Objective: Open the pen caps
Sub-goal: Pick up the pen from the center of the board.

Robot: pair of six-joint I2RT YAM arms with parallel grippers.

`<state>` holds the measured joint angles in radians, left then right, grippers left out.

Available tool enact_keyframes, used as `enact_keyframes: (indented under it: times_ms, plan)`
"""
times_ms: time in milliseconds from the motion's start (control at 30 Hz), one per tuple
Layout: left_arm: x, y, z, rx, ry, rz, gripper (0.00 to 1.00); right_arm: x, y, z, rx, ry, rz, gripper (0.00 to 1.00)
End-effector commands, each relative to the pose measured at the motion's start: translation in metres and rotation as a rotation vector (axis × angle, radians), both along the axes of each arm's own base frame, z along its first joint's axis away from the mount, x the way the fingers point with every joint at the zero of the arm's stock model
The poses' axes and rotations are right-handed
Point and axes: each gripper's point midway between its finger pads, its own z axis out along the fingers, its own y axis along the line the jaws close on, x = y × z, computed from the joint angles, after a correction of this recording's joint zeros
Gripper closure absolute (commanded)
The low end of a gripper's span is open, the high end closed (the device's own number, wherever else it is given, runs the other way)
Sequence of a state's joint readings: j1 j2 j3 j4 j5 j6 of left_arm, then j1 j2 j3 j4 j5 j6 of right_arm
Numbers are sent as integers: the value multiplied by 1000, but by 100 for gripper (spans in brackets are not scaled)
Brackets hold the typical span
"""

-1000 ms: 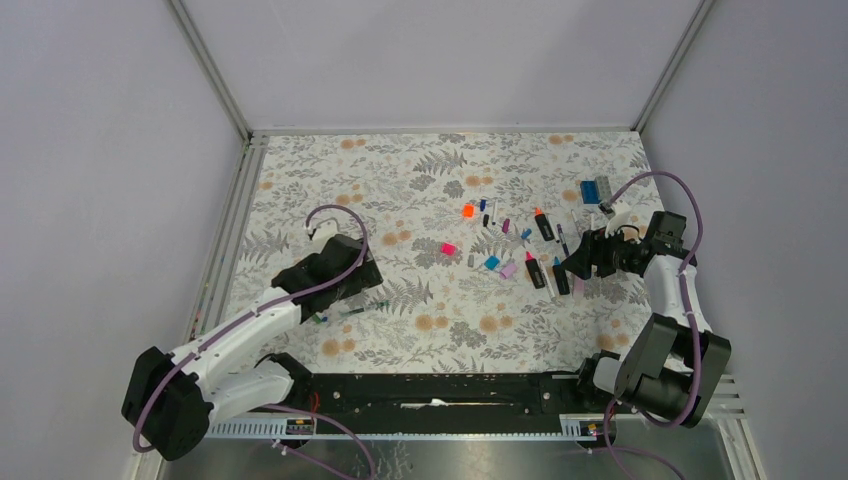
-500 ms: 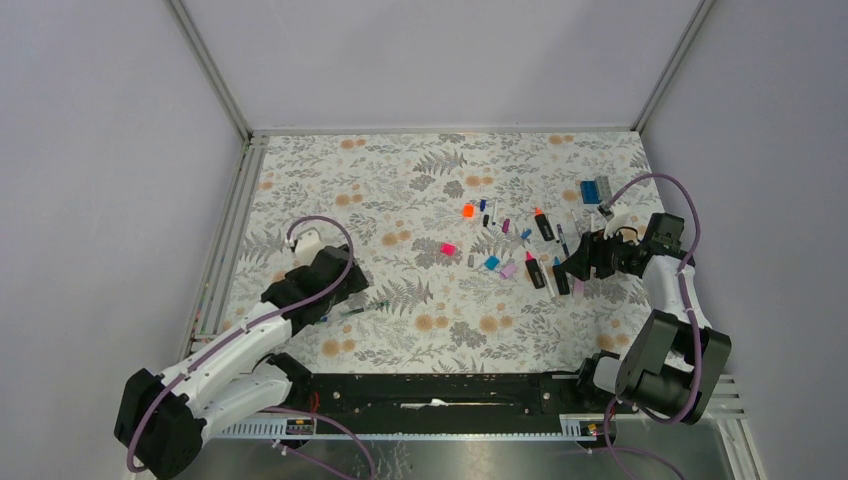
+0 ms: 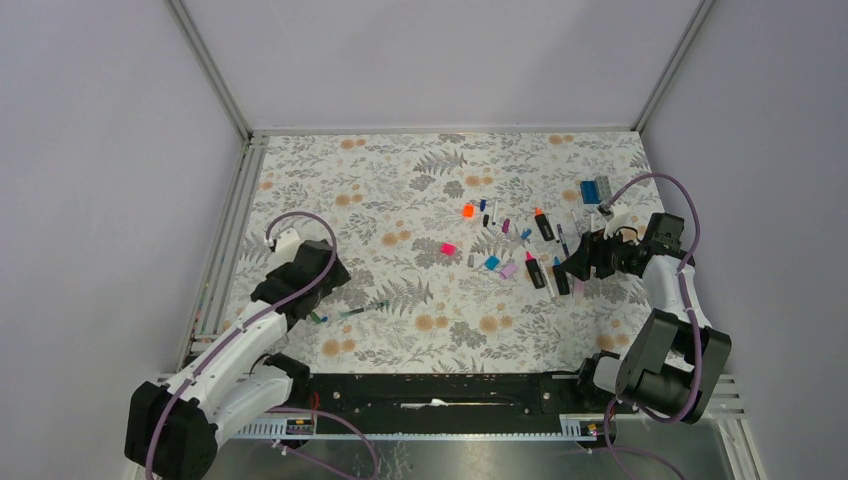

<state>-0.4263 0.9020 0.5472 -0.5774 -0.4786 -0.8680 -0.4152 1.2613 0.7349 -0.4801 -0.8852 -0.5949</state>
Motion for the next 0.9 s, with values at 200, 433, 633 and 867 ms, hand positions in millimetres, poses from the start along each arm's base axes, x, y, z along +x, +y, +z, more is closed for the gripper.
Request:
enact_keyframes:
  times_ms: [200,433,633,867]
  plan:
    - [5,29,7,40,0,111,7,1,3,10,9,-48,26,31]
    - [2,39,-7,36,25,166,17,0,4,14,8,-45,40,31]
    - [1,45,-20,26,75,189,33,-1,5,14,17,-36,54,31]
    - [-1,45,-37,0,114,195,46,-2,6,15,19,-36,61,31]
